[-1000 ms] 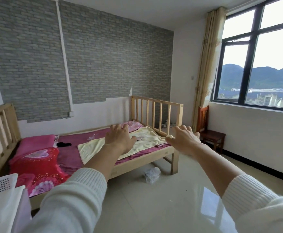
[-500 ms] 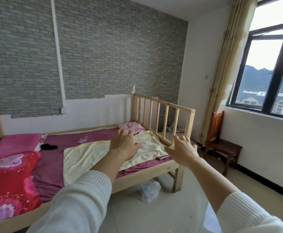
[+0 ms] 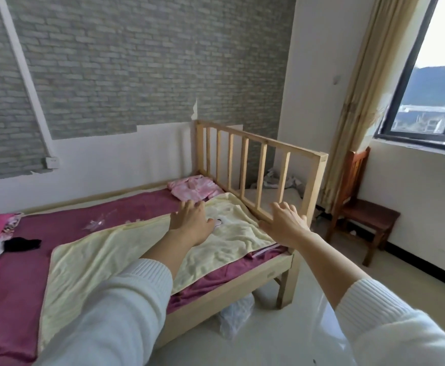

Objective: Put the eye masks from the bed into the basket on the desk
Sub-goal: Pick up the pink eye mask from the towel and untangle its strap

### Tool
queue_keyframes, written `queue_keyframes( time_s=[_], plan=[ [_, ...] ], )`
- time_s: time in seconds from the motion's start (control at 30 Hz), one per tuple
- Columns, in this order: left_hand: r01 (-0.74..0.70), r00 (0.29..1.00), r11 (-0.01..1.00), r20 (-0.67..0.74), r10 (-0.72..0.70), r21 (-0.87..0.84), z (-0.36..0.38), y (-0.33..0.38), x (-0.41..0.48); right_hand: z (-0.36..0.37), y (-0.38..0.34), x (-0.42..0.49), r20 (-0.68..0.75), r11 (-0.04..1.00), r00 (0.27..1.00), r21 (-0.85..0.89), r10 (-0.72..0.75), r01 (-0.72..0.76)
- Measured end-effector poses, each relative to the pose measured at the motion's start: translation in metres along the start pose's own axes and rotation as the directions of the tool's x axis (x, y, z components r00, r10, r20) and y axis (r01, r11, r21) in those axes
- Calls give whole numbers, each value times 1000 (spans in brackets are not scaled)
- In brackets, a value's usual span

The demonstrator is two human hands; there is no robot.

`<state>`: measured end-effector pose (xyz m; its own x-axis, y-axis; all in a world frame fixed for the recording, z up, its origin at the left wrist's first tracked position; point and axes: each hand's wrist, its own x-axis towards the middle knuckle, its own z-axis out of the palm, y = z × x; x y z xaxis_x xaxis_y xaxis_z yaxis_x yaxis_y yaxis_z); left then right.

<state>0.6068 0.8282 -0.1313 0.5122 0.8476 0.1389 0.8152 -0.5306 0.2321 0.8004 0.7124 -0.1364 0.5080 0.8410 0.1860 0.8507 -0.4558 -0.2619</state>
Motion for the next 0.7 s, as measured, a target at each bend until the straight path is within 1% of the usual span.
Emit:
queue_keyframes(
  time_s=[0.1, 0.2, 0.4, 0.47, 0.6, 0.7],
  plan=[
    [-21, 1000, 1000, 19, 21, -21, 31, 5, 74, 28, 17, 72, 42, 1000, 999, 11, 15, -15],
    [-10, 999, 1000, 33, 11, -26, 67, 9, 149, 59, 36, 146, 85, 1000, 996, 10, 20, -21],
    [104, 992, 991, 86, -97, -85, 128, 10, 284, 111, 64, 294, 192, 1000, 981, 4, -5, 4],
    [136, 989, 982, 74, -127, -134, 145, 4, 325, 130, 69, 342, 209, 1000, 978, -4, -20, 21],
    [143, 990, 972, 9, -144, -187, 187, -20, 393, 183, 68, 420, 275, 999, 960, -3, -45, 47],
    [192, 981, 959, 27, -191, -211, 228, -45, 442, 235, 65, 469, 342, 998, 938, 5, -59, 61]
  ],
)
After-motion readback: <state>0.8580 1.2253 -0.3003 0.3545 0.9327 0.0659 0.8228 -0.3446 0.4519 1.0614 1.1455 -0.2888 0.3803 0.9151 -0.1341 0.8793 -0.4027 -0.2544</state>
